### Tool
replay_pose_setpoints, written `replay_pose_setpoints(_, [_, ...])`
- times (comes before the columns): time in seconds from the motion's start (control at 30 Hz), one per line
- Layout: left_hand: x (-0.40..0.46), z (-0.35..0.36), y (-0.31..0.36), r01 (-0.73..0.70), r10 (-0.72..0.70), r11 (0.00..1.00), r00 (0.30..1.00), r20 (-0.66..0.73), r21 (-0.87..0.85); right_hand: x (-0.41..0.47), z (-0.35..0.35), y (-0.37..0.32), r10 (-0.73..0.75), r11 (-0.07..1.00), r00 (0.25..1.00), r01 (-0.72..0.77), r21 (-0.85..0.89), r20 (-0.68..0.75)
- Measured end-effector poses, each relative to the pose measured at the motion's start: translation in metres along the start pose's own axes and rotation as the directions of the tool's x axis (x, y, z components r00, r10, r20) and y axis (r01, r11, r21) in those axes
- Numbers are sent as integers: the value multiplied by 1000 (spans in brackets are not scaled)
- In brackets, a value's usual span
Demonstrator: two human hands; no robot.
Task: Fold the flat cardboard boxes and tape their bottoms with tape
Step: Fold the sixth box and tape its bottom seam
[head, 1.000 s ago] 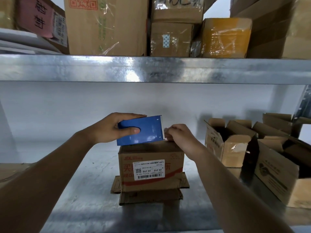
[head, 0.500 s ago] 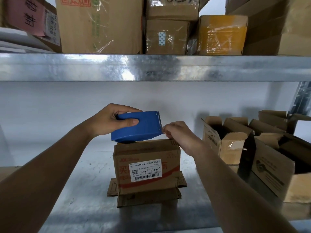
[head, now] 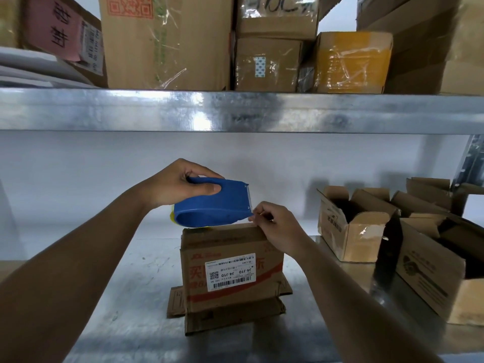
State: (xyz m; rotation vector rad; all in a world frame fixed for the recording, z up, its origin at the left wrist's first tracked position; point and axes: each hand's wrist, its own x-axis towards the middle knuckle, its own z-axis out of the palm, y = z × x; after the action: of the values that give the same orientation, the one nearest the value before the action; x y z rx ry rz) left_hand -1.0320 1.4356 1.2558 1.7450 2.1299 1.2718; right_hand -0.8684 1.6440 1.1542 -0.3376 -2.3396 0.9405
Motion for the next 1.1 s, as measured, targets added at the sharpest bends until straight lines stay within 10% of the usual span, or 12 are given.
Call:
replay_pose_setpoints(0.5, [0, -3, 15, 107, -114, 993, 985, -130, -57, -9, 9, -1, -128, 987, 983, 139, 78, -130])
replay_pose_setpoints(0.87, [-15, -6, 12, 35, -50, 996, 979, -197, -80, -7, -2, -15, -486, 793, 862, 366, -486, -145])
replay_pose_setpoints(1.1, [-29, -9, 7, -48, 44, 999, 987, -154, -18, -12, 2, -20, -425, 765, 905, 342, -545, -29])
